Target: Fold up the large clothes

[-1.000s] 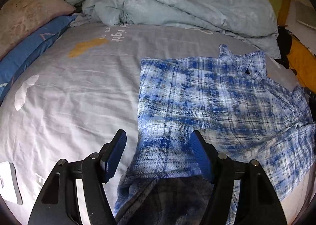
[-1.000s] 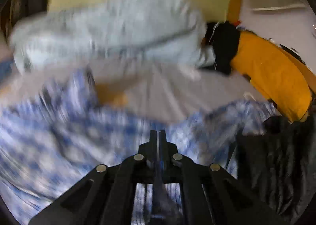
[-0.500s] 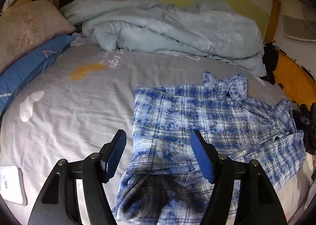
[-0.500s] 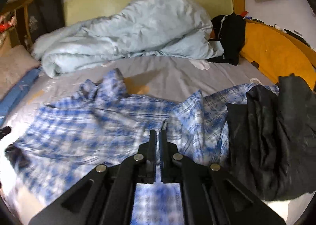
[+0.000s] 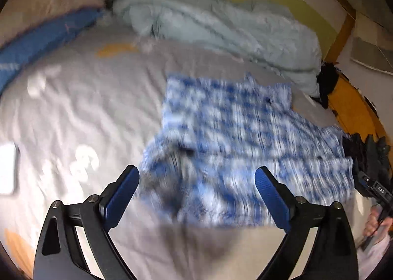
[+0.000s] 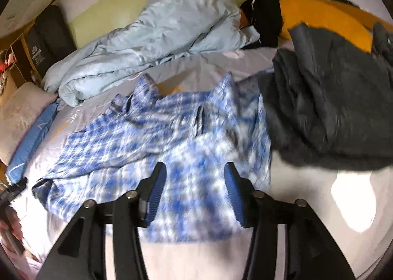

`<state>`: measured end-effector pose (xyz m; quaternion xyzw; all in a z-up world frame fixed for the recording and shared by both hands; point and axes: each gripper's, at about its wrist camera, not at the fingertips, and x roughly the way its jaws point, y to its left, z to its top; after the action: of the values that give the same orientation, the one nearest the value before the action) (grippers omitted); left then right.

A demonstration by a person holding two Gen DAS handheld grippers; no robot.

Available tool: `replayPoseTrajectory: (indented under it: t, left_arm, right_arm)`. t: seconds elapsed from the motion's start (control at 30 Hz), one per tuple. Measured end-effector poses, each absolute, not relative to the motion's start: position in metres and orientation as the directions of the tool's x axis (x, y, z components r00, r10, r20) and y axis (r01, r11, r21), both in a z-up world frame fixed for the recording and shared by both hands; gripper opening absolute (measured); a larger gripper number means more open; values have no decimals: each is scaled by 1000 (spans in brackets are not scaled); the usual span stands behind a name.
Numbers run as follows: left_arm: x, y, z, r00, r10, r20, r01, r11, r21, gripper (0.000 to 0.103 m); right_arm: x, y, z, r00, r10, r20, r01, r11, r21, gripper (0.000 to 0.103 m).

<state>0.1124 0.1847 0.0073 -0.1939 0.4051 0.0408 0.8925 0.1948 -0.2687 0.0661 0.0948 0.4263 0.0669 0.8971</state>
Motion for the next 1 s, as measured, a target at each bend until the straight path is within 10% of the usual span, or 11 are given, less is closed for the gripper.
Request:
replayPoseTrajectory:
  t: [0.37,0.83,0.9,1.0]
  left_arm:
    - [82,164,-32,590,-243,-770,-269,840,-471,95]
    - [113,166,-64,626,-154,-765,-320,844,-431,94]
    - [123,169,-62,648,-80,-758,-327,869,-371,85]
    - [135,174,-66,638,12,-770,-346,897,-273,30]
  right_arm:
    - [150,-232,24,520,318,-793,-92,944,318,66]
    - [184,-237,-17,438,398,-806,-5,898,441,70]
    - [196,-241,-21,468,364,-805,7,909,416,70]
    - [199,-234,-20,470,348,-811,-53,929,367,70]
